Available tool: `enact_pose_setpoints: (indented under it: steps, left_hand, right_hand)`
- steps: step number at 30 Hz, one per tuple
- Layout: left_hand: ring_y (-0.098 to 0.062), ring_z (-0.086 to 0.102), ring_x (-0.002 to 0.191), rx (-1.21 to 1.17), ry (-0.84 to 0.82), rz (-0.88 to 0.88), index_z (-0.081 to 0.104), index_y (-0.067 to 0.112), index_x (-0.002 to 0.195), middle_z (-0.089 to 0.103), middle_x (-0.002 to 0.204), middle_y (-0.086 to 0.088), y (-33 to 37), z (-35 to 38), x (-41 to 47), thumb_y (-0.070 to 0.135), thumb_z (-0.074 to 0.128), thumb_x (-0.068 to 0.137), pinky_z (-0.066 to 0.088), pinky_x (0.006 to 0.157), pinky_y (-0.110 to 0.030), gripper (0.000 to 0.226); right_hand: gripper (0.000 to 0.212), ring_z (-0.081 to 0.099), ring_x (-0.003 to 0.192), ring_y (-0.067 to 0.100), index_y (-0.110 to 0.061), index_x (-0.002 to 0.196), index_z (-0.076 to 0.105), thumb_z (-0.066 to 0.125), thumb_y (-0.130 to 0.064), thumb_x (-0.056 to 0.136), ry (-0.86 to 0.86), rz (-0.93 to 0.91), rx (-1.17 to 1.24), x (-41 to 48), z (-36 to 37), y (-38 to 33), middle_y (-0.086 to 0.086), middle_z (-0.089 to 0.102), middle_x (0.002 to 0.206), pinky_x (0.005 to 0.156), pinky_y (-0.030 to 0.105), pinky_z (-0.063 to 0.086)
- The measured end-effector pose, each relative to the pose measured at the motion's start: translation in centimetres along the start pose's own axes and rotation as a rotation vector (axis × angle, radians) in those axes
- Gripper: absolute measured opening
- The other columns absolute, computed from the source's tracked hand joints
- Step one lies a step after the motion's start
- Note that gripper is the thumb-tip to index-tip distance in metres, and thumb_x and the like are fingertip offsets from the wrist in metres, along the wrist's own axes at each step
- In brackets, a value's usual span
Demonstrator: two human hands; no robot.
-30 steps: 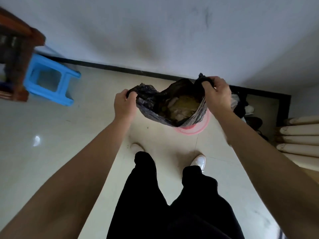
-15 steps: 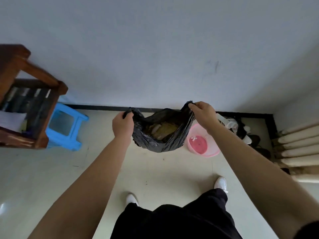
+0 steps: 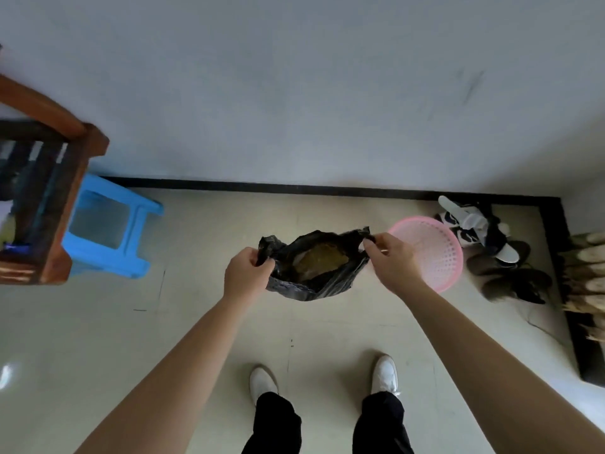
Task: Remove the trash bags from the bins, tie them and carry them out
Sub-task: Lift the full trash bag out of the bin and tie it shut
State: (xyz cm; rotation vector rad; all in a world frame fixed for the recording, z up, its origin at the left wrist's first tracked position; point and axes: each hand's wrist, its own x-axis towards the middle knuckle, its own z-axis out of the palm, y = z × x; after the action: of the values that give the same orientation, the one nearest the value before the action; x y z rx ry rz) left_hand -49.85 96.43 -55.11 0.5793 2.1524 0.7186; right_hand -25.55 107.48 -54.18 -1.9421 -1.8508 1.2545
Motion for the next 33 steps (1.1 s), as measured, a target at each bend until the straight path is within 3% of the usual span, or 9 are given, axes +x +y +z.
enact_pose_setpoints:
  steps: [5, 9, 12, 15, 19, 23, 27, 30, 33]
  left_hand:
    - [-0.024, 0.047, 0.063, 0.153, -0.019, -0.071, 0.063, 0.0, 0.083, 0.054, 0.065, -0.002, -12.2, 9.3, 6.7, 0.011, 0.065, 0.084, 0.032, 0.056, -0.031, 0.011]
    - [-0.023, 0.07, 0.088, -0.044, 0.083, -0.005, 0.065, 0.02, 0.09, 0.071, 0.087, -0.002, -19.7, 15.9, 10.8, 0.019, 0.073, 0.086, 0.059, 0.076, -0.035, 0.008]
    - [-0.01, 0.063, 0.112, -0.143, 0.13, 0.078, 0.058, 0.016, 0.125, 0.063, 0.12, -0.001, -23.3, 18.3, 11.0, 0.03, 0.084, 0.078, 0.054, 0.081, -0.014, 0.055]
    - [-0.008, 0.037, 0.138, -0.012, 0.052, 0.038, 0.022, 0.02, 0.155, 0.035, 0.147, 0.001, -27.6, 19.3, 9.7, 0.06, 0.085, 0.064, 0.044, 0.104, -0.028, 0.117]
    - [-0.022, 0.011, 0.152, 0.311, -0.138, -0.014, 0.003, 0.022, 0.158, 0.014, 0.165, -0.004, -33.8, 20.7, 9.1, 0.079, 0.078, 0.052, 0.019, 0.122, -0.046, 0.142]
    - [-0.026, 0.023, 0.149, 0.311, -0.089, 0.159, 0.018, 0.017, 0.156, 0.026, 0.16, -0.006, -34.9, 23.3, 10.8, 0.076, 0.085, 0.047, 0.025, 0.12, -0.049, 0.141]
    - [-0.015, 0.023, 0.15, 0.129, -0.029, 0.334, 0.029, 0.027, 0.153, 0.035, 0.158, 0.007, -33.0, 26.8, 15.2, 0.068, 0.087, 0.056, 0.019, 0.123, -0.047, 0.121]
    - [0.029, 0.022, 0.128, -0.019, -0.013, 0.484, 0.045, 0.055, 0.127, 0.029, 0.13, 0.06, -29.8, 28.2, 18.4, 0.037, 0.091, 0.067, 0.017, 0.116, -0.01, 0.078]
    - [0.022, 0.023, 0.135, -0.107, 0.073, 0.556, 0.042, 0.04, 0.135, 0.03, 0.141, 0.045, -28.2, 29.0, 22.0, 0.048, 0.079, 0.079, 0.016, 0.115, -0.01, 0.068]
  right_hand:
    - [0.027, 0.067, 0.097, 0.022, -0.021, 0.114, 0.067, 0.057, -0.039, 0.096, -0.086, 0.019, -0.159, 7.1, 10.9, 12.8, -0.001, 0.07, 0.106, 0.084, 0.038, 0.055]
    - [0.03, 0.067, 0.093, 0.019, -0.021, 0.113, 0.066, 0.061, -0.043, 0.093, -0.079, 0.007, -0.087, 11.1, 17.9, 21.1, 0.0, 0.07, 0.103, 0.085, 0.044, 0.056]
    - [0.066, 0.061, 0.108, 0.014, -0.025, 0.136, 0.048, 0.07, -0.056, 0.082, -0.018, 0.002, 0.103, 10.6, 20.5, 24.5, -0.001, 0.059, 0.124, 0.096, 0.041, 0.054]
    - [0.117, 0.027, 0.146, 0.021, -0.025, 0.157, 0.008, 0.071, -0.071, 0.071, -0.04, -0.036, -0.023, 8.1, 21.9, 28.1, 0.004, 0.02, 0.158, 0.116, 0.043, 0.032]
    - [0.129, -0.002, 0.152, 0.021, -0.015, 0.158, -0.003, 0.069, -0.074, 0.068, 0.033, -0.155, -0.252, 6.7, 22.5, 32.9, 0.008, -0.008, 0.164, 0.122, 0.054, 0.019]
    - [0.144, -0.002, 0.152, 0.029, -0.008, 0.156, -0.011, 0.072, -0.078, 0.061, 0.113, -0.076, -0.235, 8.2, 22.8, 35.4, 0.016, -0.008, 0.164, 0.123, 0.052, 0.01]
    - [0.153, -0.013, 0.153, 0.02, -0.017, 0.157, -0.016, 0.063, -0.093, 0.05, -0.074, -0.077, -0.26, 12.3, 24.9, 37.8, 0.004, -0.017, 0.165, 0.124, 0.043, 0.001]
    - [0.143, 0.006, 0.153, 0.023, -0.029, 0.158, 0.011, 0.063, -0.097, 0.044, -0.138, -0.086, -0.189, 16.7, 27.2, 37.4, 0.0, 0.009, 0.166, 0.124, 0.044, 0.016]
    - [0.118, -0.002, 0.153, 0.028, -0.045, 0.15, 0.004, 0.063, -0.088, 0.057, -0.058, -0.255, -0.054, 19.5, 28.7, 34.7, 0.004, -0.003, 0.165, 0.123, 0.047, 0.008]
